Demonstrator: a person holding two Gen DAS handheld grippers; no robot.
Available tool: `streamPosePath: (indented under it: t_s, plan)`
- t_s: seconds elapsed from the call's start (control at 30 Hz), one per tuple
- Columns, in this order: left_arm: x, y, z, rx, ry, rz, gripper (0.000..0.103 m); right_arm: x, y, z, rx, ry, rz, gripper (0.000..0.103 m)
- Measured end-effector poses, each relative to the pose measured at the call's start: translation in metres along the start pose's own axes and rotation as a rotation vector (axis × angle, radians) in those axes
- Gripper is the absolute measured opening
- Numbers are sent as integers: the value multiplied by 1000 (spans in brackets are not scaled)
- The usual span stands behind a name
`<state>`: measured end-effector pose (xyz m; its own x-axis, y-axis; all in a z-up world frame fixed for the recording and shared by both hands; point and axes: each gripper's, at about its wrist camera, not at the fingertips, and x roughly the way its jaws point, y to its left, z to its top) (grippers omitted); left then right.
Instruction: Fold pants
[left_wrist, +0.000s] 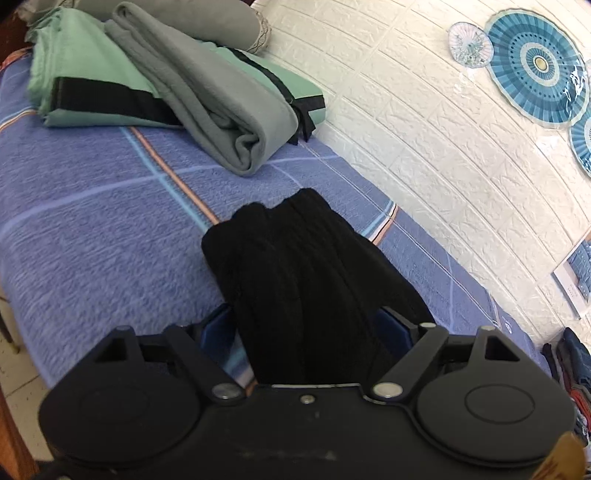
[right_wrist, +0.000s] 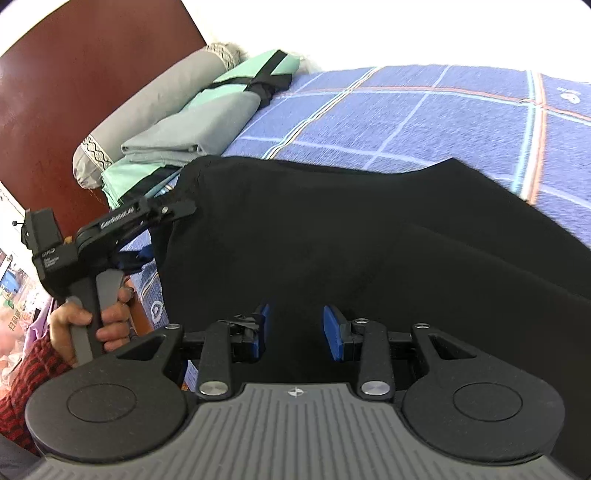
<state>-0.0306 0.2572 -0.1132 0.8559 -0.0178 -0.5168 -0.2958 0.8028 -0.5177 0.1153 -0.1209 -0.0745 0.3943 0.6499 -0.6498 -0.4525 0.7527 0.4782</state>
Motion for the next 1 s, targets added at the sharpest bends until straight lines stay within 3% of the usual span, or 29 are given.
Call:
streamPosePath:
  t_s: [0.17,0.2,0.23,0.27,0.33,0.43,0.6,0.7,0.87,1.0]
  plan:
    - [14,2,7,17,-12,4,80,21,11,6,-23,18,-9,53]
    - [14,-2,8,16,-17,24,61,24,13,6,-23,13,-19,48]
    - [16,-4,9,21,-16,54,39,28,14,5,-21,7,-34,34]
    - [17,-5,10,26,-13,62,33,31,15,4,-23,2,-50,21]
    - [13,-10,13,25,-25,57,21,35,17,2,-40,-7,-66,15]
    - [0,-28,21,55,-50,30,17,34,17,0,-45,-11,-66,15]
    - [-31,-82,30,139,-96,-135,17,29,11,3,-13,-20,-16,15]
    - [-42,-126,23,225,-89,-238,17,6,5,3,36,-93,27,16]
    - [-45,-194,-13,366,14,-398,17,-44,-14,-6,50,-203,-40,24]
    - [-34,-235,-57,461,131,-463,17,-76,-40,-25,107,-241,-111,26]
